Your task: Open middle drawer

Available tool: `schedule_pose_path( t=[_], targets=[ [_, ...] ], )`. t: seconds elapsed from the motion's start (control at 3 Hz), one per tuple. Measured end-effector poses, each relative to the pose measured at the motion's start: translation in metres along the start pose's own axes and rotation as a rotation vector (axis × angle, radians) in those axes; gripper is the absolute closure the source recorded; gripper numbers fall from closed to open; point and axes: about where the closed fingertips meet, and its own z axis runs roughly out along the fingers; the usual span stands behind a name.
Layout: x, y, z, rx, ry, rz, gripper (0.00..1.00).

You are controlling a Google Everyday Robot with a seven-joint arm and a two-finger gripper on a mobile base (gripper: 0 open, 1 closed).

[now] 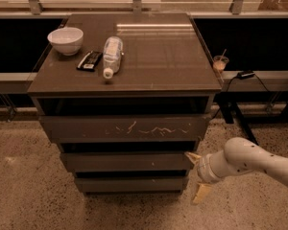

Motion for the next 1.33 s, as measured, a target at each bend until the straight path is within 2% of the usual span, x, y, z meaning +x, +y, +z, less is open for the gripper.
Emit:
schedule_pose_path(
  t=[0.33,0.67,1.0,1.33],
  targets=[
    [0.031,-0.031,0.024,0.053,0.048,0.135,0.00],
    [0.029,-0.058,0.044,0.049,0.075,0.133,0.00],
    [0.024,-0.088,0.064,0.053,0.107,0.103,0.00],
    [0.029,-0.096,0.077,0.059,0.138,0.105,0.23]
  ],
)
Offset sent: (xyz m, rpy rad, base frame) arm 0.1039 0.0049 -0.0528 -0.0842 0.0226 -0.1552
